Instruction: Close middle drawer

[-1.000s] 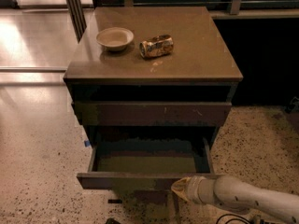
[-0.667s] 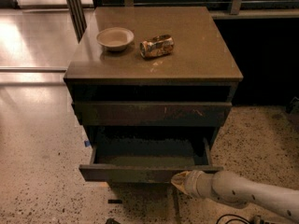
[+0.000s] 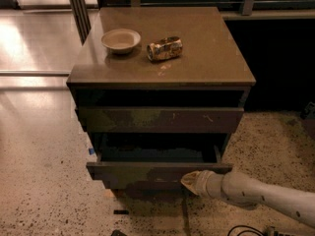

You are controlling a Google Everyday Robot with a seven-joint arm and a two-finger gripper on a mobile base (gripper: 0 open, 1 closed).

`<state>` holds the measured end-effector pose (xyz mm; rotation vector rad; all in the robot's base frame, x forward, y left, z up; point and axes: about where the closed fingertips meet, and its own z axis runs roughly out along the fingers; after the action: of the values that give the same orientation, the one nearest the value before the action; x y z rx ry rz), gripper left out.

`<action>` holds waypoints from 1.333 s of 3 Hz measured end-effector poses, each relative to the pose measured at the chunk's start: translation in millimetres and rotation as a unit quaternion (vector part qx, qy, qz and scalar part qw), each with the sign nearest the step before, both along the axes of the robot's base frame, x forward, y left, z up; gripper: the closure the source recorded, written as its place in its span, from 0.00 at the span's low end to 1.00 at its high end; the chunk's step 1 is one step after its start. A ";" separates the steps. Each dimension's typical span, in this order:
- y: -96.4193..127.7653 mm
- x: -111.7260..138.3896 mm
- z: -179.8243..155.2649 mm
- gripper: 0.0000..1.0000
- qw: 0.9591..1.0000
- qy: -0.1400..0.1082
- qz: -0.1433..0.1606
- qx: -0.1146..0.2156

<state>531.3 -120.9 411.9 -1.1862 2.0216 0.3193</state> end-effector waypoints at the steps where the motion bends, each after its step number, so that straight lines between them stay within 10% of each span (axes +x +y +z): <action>1: -3.9 15.6 -4.2 1.00 1.000 -0.012 -0.006 -0.009; 4: -11.7 77.6 -3.3 1.00 0.997 -0.056 -0.022 -0.041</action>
Offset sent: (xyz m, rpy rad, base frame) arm 0.0862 -0.0228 -0.0019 -0.1096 -0.1379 -0.0330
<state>609.0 -132.7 408.6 -1.1805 1.9771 0.1457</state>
